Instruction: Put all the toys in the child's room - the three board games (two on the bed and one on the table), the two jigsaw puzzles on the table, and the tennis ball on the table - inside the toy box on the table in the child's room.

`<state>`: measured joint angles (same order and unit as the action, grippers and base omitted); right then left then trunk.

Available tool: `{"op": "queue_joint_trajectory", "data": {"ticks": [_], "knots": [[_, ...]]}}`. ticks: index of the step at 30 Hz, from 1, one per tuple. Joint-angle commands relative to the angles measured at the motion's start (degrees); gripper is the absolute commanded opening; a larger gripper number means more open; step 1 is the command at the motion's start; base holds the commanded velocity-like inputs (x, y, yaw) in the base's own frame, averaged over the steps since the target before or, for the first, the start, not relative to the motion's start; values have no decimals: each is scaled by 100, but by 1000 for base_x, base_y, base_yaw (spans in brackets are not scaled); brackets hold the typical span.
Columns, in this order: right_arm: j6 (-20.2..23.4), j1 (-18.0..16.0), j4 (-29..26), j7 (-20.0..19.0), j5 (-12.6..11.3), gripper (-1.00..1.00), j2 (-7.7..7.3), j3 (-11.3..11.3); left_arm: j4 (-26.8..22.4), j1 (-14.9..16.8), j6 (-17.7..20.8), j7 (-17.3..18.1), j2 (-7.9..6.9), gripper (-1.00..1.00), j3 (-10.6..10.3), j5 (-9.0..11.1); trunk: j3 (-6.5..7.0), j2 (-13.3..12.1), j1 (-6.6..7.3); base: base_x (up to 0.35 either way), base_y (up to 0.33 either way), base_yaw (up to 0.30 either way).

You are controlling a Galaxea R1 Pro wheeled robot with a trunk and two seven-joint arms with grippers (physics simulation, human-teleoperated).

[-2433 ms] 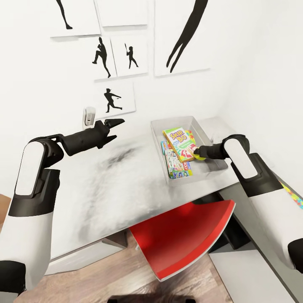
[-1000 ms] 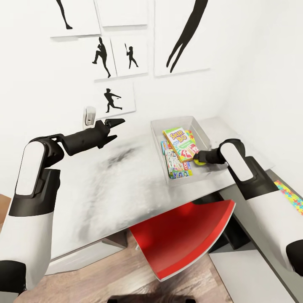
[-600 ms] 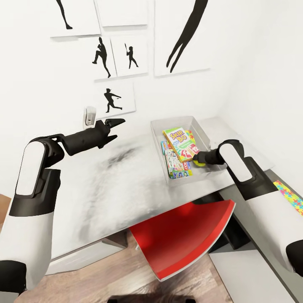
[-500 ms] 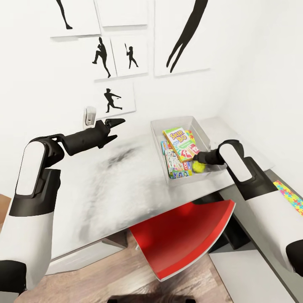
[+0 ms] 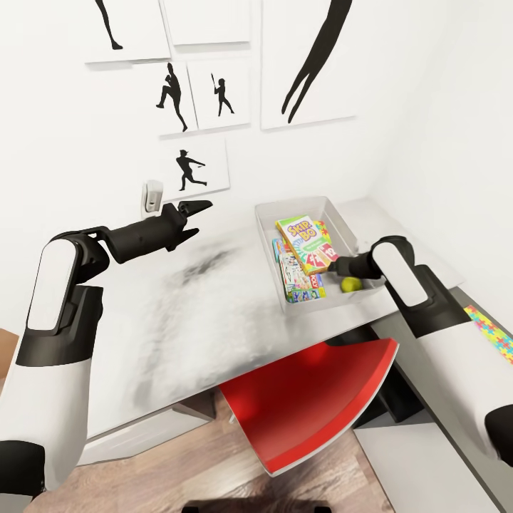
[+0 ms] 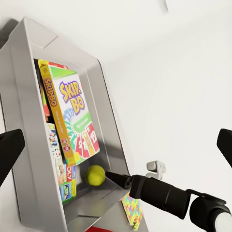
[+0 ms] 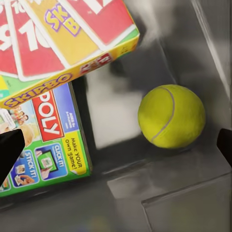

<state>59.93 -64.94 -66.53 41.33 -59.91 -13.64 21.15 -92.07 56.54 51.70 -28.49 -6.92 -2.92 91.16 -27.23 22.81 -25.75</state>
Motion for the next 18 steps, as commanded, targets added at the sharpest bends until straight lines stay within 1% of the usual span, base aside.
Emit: {"op": "queue_joint_trajectory", "data": {"ticks": [1,7,12,14,17,18], "knots": [[7,-13,-5,59,-56,100,-11,14,-4,6,-2,-60,-3,100,-5,60,-9,10,-3,0,0,0],[7,-41,-54,57,-58,100,-46,4,-4,6,-2,-60,1,100,-6,60,-9,10,-3,0,0,0],[7,-61,-328,46,-69,100,-95,-7,-4,4,-2,-60,4,100,-11,60,-9,10,-3,0,0,0],[7,-63,-666,37,-77,100,-171,-27,-4,2,-2,-60,7,100,-19,60,-9,10,-3,0,0,0],[7,-25,-1401,23,-93,100,-382,-60,-4,6,-2,-60,17,100,-33,58,-9,10,-3,0,0,0],[7,-25,-1401,23,-93,100,-382,-60,-4,6,-2,-60,17,100,-33,58,-9,10,-3,0,0,0]]}}
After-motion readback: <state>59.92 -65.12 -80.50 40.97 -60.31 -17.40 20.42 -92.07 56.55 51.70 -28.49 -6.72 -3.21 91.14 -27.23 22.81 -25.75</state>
